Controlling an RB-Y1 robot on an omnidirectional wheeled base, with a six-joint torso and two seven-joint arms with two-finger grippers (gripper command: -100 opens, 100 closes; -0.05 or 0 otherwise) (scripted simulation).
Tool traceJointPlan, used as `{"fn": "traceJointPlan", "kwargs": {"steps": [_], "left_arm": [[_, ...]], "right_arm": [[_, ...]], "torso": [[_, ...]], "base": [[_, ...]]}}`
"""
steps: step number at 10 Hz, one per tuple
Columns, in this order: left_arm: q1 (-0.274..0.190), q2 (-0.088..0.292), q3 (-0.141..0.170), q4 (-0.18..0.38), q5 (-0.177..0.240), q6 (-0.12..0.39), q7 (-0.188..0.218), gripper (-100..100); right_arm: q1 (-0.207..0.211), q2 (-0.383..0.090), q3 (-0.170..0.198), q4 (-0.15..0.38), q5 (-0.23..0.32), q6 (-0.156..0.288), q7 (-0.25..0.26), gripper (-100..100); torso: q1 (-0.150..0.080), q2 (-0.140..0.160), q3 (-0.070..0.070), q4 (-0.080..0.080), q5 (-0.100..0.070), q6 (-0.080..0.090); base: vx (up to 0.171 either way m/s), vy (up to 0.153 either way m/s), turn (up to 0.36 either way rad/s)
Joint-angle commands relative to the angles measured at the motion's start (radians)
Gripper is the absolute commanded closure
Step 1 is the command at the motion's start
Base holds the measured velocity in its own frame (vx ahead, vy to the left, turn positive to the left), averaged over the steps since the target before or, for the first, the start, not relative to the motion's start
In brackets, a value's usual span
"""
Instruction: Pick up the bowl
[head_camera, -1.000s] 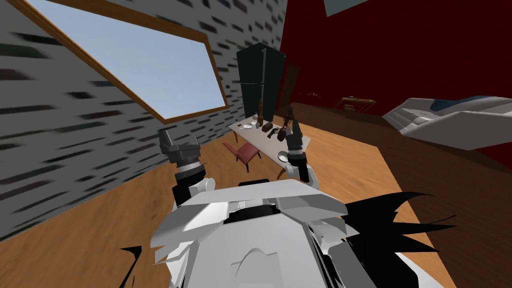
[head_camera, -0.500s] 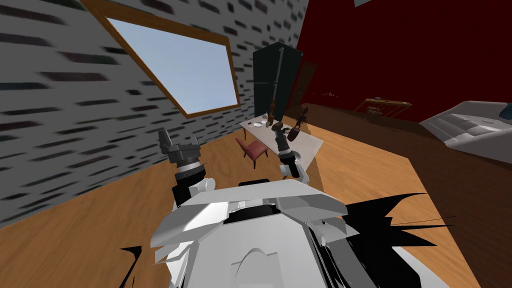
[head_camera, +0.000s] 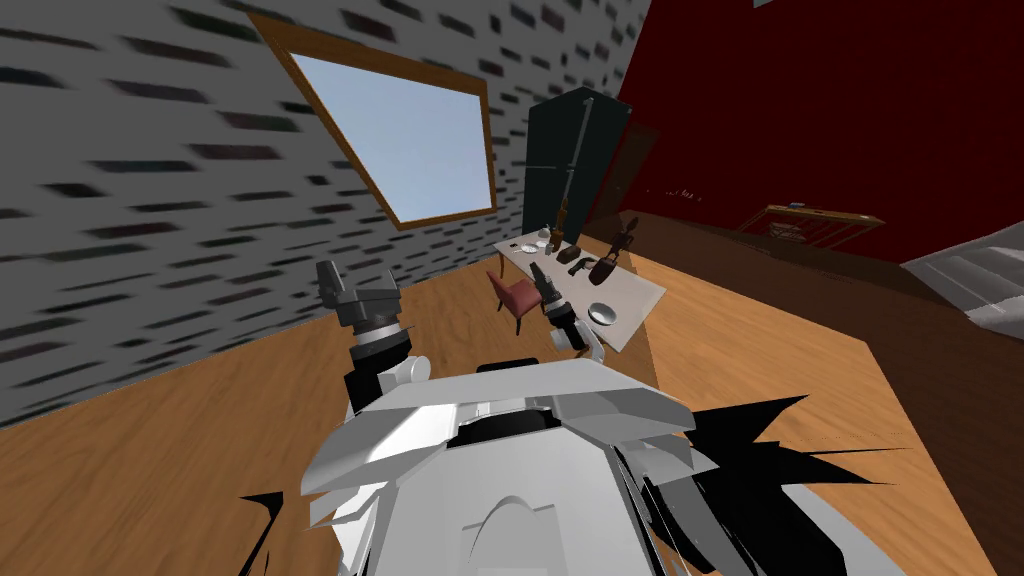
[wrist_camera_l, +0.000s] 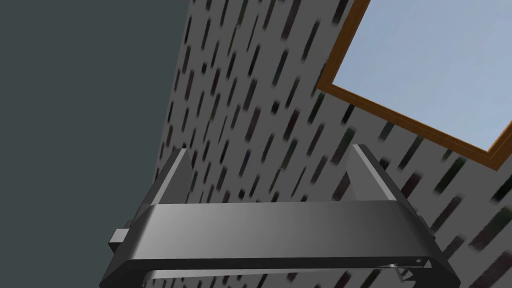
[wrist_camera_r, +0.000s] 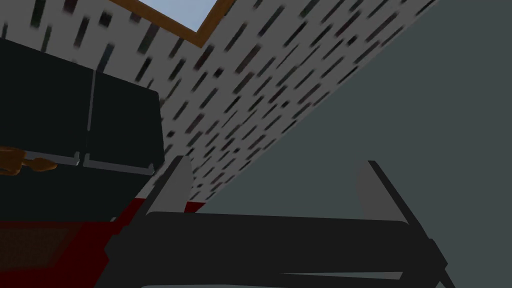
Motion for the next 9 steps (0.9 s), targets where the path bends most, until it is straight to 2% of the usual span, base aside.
{"fn": "traceJointPlan", "kwargs": {"steps": [1, 2, 3, 5, 6, 7, 8, 9], "left_arm": [[0.000, 0.000, 0.000, 0.000, 0.000, 0.000, 0.000, 0], [0.000, 0.000, 0.000, 0.000, 0.000, 0.000, 0.000, 0], [0.000, 0.000, 0.000, 0.000, 0.000, 0.000, 0.000, 0], [0.000, 0.000, 0.000, 0.000, 0.000, 0.000, 0.000, 0], [0.000, 0.000, 0.000, 0.000, 0.000, 0.000, 0.000, 0], [0.000, 0.000, 0.000, 0.000, 0.000, 0.000, 0.000, 0], [0.000, 0.000, 0.000, 0.000, 0.000, 0.000, 0.000, 0], [0.000, 0.000, 0.000, 0.000, 0.000, 0.000, 0.000, 0]], "right_arm": [[-0.027, -0.016, 0.032, 0.050, 0.023, -0.003, 0.031, -100], [-0.027, -0.016, 0.032, 0.072, 0.023, -0.003, 0.031, -100], [-0.052, -0.033, 0.060, 0.099, 0.042, 0.000, 0.057, -100], [-0.052, -0.033, 0.060, 0.128, 0.042, 0.000, 0.057, -100], [-0.076, -0.053, 0.088, 0.160, 0.061, 0.003, 0.083, -100], [-0.076, -0.053, 0.088, 0.184, 0.061, 0.003, 0.083, -100], [-0.099, -0.075, 0.117, 0.218, 0.081, 0.006, 0.109, -100], [-0.099, -0.075, 0.117, 0.242, 0.081, 0.006, 0.109, -100]], "torso": [[0.000, 0.000, 0.000, 0.000, 0.000, 0.000], [0.000, -0.001, 0.000, 0.000, 0.000, -0.001], [-0.001, -0.001, -0.001, 0.000, 0.000, 0.000], [-0.002, -0.001, 0.000, 0.000, 0.000, 0.000], [-0.004, -0.002, -0.001, 0.000, -0.001, 0.000], [-0.003, -0.002, -0.001, 0.000, -0.001, 0.000], [-0.003, -0.002, -0.001, 0.000, -0.001, 0.000], [-0.003, -0.002, -0.001, 0.000, -0.001, 0.000]], "base": [[-0.040, 0.090, 0.145], [-0.035, 0.077, 0.085], [-0.042, 0.089, 0.170], [-0.022, 0.043, 0.043], [-0.018, 0.051, 0.172], [-0.017, 0.050, 0.100], [-0.021, 0.059, 0.166], [-0.022, 0.051, 0.075]]}}
